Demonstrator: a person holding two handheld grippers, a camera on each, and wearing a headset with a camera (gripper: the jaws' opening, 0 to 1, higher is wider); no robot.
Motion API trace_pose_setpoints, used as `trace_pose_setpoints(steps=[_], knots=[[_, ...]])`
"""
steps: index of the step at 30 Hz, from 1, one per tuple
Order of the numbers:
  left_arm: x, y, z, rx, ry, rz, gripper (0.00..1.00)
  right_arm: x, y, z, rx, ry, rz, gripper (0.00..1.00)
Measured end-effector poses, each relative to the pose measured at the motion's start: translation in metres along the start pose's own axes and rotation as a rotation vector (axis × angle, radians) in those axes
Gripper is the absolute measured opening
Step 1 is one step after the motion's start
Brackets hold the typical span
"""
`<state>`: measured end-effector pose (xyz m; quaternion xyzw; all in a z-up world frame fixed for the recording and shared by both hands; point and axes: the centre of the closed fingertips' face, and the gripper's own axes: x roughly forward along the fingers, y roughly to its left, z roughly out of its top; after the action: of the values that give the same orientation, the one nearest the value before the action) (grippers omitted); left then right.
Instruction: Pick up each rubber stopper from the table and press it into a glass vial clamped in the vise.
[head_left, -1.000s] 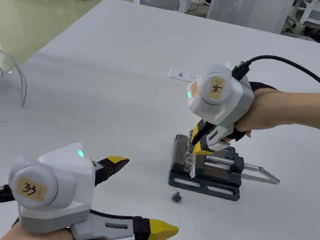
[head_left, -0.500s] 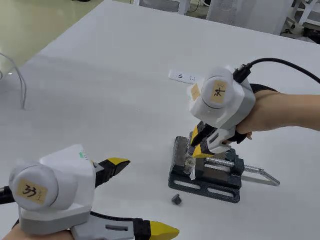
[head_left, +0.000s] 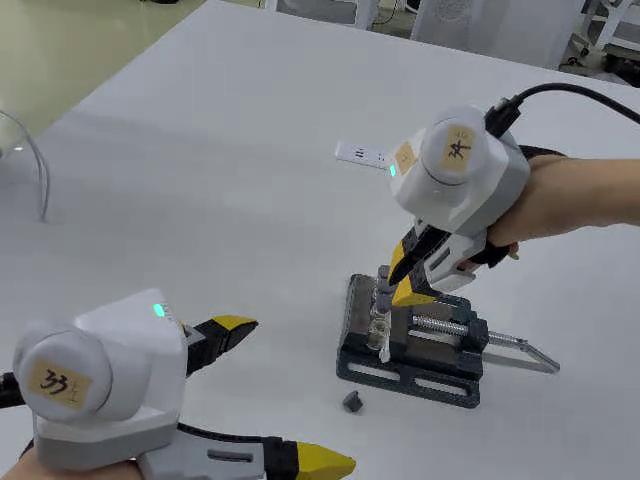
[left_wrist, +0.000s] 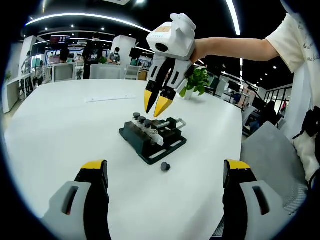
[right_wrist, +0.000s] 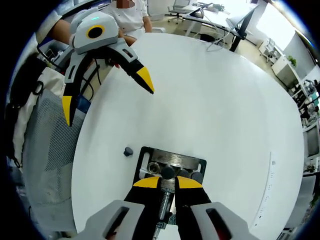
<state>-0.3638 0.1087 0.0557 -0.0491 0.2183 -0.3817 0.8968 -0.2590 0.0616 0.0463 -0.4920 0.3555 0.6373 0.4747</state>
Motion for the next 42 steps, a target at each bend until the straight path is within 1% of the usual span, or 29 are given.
trace_pose_setpoints(steps=[1,5,8,11,17,21,26,32,34,36,39,42], knots=[[0.000,0.001,0.000,0.000,0.000,0.000,0.96,0.000,0.002,0.000,-0.002,-0.001,0.015,0.07],[0.000,0.004,0.000,-0.002,0.000,0.003,0.96,0.003,0.002,0.000,-0.001,0.007,0.025,0.09],[0.001,0.006,-0.001,-0.005,0.001,0.006,0.96,0.006,0.001,0.002,0.011,-0.001,0.034,0.06],[0.002,0.008,-0.003,-0.008,0.003,0.009,0.96,0.009,0.001,0.004,0.013,-0.004,0.035,0.02],[0.002,0.011,-0.005,-0.016,0.006,0.010,0.95,0.016,0.001,0.001,0.015,0.006,0.042,0.02],[0.003,0.012,-0.007,-0.018,0.008,0.010,0.95,0.016,0.003,0.001,0.019,0.005,0.044,0.01],[0.003,0.013,-0.007,-0.018,0.008,0.010,0.95,0.017,0.001,0.002,0.017,0.004,0.045,0.00],[0.004,0.012,-0.008,-0.023,0.010,0.011,0.95,0.017,0.002,0.002,0.011,0.006,0.051,0.00],[0.004,0.011,-0.009,-0.028,0.010,0.010,0.95,0.017,0.002,0.001,0.010,0.010,0.051,0.00],[0.005,0.011,-0.010,-0.030,0.010,0.011,0.95,0.017,0.002,0.001,-0.014,0.020,0.053,0.00],[0.005,0.012,-0.010,-0.040,0.006,0.013,0.95,0.018,0.003,0.002,-0.007,0.039,0.058,0.00],[0.007,0.013,-0.011,-0.043,0.008,0.013,0.95,0.018,0.003,0.002,-0.036,0.053,0.064,0.00]])
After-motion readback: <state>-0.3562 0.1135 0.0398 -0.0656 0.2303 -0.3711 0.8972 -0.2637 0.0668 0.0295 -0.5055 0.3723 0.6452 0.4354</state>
